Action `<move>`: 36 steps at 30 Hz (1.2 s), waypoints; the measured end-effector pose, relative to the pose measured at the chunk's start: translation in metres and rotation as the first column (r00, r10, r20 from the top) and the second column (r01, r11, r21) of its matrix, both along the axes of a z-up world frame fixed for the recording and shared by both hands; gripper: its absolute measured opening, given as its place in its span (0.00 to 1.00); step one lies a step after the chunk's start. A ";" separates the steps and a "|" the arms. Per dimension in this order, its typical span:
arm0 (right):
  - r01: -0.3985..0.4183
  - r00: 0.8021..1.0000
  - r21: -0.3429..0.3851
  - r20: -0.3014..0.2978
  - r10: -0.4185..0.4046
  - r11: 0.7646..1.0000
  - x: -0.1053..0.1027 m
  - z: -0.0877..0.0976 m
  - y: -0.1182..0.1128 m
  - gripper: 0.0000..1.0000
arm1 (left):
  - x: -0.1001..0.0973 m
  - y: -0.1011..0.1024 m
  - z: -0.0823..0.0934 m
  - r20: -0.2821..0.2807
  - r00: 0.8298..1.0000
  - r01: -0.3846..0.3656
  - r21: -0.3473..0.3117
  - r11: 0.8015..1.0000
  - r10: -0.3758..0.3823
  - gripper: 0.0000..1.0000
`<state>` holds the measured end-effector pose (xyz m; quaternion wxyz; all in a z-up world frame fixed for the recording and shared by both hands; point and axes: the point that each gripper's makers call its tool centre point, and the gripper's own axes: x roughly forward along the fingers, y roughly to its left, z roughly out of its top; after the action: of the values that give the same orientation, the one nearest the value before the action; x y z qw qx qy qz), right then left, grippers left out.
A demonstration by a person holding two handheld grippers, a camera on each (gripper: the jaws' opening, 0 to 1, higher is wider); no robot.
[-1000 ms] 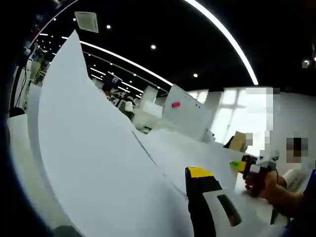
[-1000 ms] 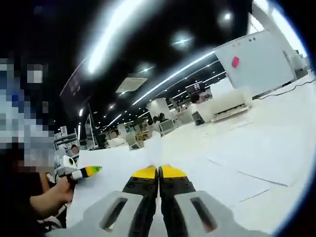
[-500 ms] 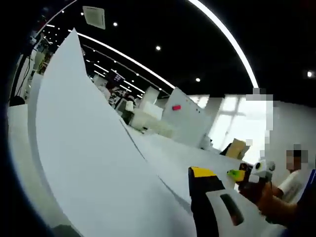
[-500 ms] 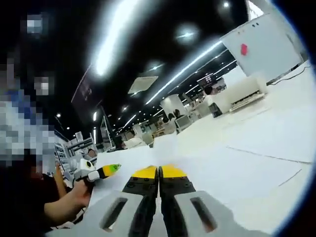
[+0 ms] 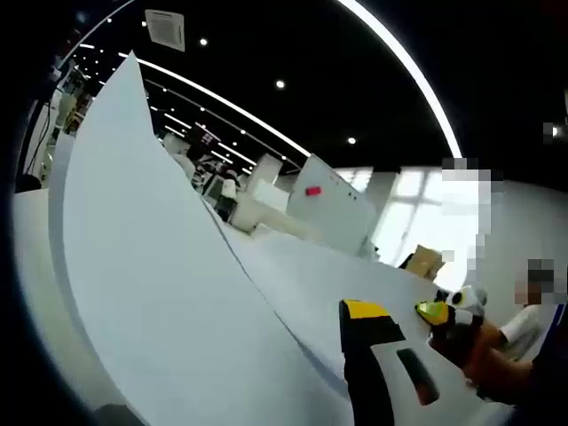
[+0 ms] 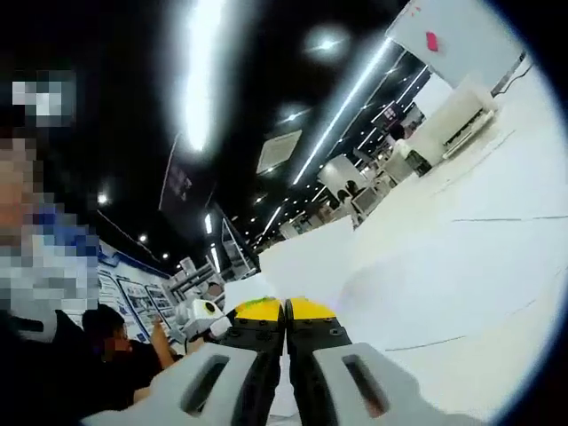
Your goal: Organize the stack of printing papers by aligning and flattening the scattered papers on the table
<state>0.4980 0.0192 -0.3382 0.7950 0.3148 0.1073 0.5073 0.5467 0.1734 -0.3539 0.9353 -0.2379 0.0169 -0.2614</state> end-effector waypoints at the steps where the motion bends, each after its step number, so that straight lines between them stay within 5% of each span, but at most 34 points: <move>1: -0.007 1.000 -0.001 0.001 0.007 1.000 -0.001 0.000 0.001 0.00 | 0.000 0.000 0.001 0.000 1.000 0.004 -0.005 1.000 -0.004 0.37; 9: -0.188 0.981 0.051 -0.047 0.190 0.981 -0.031 0.003 0.011 0.00 | -0.001 -0.004 0.001 -0.002 1.000 0.020 -0.004 1.000 -0.020 0.41; 13: -0.295 0.949 0.191 -0.052 0.310 0.936 -0.049 0.022 0.008 0.00 | -0.002 -0.005 0.001 -0.004 1.000 0.021 -0.004 1.000 -0.021 0.41; 17: -0.332 0.938 0.185 -0.039 0.344 0.925 -0.058 0.023 0.007 0.00 | -0.001 -0.004 0.002 -0.003 1.000 0.023 -0.018 1.000 -0.023 0.41; 20: -0.325 0.942 0.164 -0.029 0.334 0.931 -0.059 0.022 0.001 0.00 | -0.002 -0.003 0.002 -0.003 1.000 0.025 -0.026 0.999 -0.026 0.41; 24: -0.201 0.975 0.161 -0.058 0.212 0.966 -0.033 0.017 -0.017 0.00 | -0.002 -0.004 0.003 0.004 1.000 0.030 -0.025 0.999 -0.030 0.42; 27: -0.075 0.995 0.043 -0.061 0.078 0.996 -0.012 0.000 -0.020 0.00 | -0.003 -0.005 0.004 0.008 0.999 0.035 -0.029 0.999 -0.035 0.42; 36: -0.129 0.986 0.148 -0.082 0.143 0.980 -0.016 0.013 0.009 0.00 | -0.003 -0.007 0.002 0.004 0.999 0.045 -0.011 0.999 -0.045 0.40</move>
<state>0.4824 0.0278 -0.3256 0.7282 0.3857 0.1289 0.5517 0.5435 0.1664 -0.3518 0.9279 -0.2421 0.0191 -0.2828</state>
